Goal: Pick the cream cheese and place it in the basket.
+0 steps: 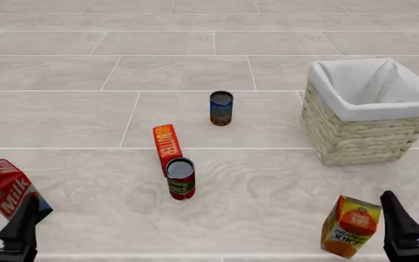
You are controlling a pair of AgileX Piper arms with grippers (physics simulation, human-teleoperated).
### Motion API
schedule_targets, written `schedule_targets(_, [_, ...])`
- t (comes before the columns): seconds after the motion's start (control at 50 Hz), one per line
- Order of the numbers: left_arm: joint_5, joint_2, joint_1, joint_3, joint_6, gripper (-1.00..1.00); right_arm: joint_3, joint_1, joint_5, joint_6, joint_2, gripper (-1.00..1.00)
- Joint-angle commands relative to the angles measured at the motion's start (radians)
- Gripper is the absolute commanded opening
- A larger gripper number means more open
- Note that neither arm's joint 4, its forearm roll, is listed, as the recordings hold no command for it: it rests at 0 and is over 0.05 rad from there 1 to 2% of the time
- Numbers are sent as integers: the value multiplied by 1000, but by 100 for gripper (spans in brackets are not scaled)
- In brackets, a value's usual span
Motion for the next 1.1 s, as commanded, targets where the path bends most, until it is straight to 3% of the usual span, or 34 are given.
schedule_targets(0.02, [-1, 5, 0, -3, 0, 100, 55, 5, -48, -14, -55, 100])
schedule_targets(0.3, [-1, 5, 0, -3, 0, 100, 54, 16, -41, -33, -53, 100])
schedule_targets(0.38, [-1, 5, 0, -3, 0, 100, 54, 23, -45, -70, -53, 100])
schedule_targets(0.74, [-1, 5, 0, -3, 0, 100, 55, -2, -72, -52, -55, 100])
schedule_targets(0.78, [-1, 5, 0, -3, 0, 100, -62, -39, 74, -14, -55, 100])
schedule_targets(0.92, [-1, 5, 0, -3, 0, 100, -82, -25, 107, 4, -55, 100])
schedule_targets(1.0, [-1, 5, 0, -3, 0, 100, -258, -30, 279, -5, -55, 100])
schedule_targets(1.1, [-1, 5, 0, -3, 0, 100, -297, -18, 305, -24, -54, 100])
